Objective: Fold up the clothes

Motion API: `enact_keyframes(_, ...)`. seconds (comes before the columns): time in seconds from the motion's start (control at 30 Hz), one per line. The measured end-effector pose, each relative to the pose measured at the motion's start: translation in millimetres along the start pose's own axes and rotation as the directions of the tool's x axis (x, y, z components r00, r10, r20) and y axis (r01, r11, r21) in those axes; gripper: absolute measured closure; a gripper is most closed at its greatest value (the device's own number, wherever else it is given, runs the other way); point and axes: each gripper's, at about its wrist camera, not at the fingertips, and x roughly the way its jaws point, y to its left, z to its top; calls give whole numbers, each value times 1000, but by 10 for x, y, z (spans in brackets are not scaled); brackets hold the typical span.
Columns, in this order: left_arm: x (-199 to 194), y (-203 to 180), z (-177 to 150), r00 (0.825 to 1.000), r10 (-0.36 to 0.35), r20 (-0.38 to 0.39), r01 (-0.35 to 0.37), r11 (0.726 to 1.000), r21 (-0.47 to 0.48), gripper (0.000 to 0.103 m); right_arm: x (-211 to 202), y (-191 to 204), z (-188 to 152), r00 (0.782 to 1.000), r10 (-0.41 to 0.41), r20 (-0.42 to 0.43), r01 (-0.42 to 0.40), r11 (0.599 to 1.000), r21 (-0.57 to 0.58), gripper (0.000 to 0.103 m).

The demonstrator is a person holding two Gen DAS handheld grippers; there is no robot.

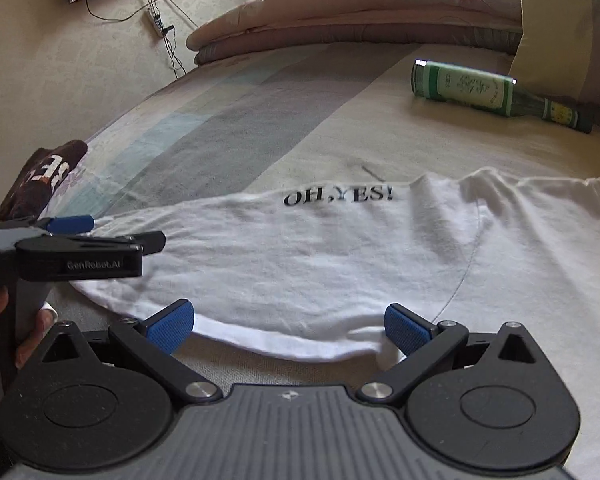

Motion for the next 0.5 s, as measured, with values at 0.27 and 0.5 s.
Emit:
enact_keyframes(0.27, -71, 164, 6, 1000, -22, 20, 24, 996, -86, 1, -324, 157, 81, 997, 48, -64, -54, 994, -97, 0)
enact_keyframes(0.5, -62, 234, -8, 1000, -18, 12, 20, 994, -109, 1, -24, -331, 687, 1000, -3, -11, 3, 1000, -3, 0)
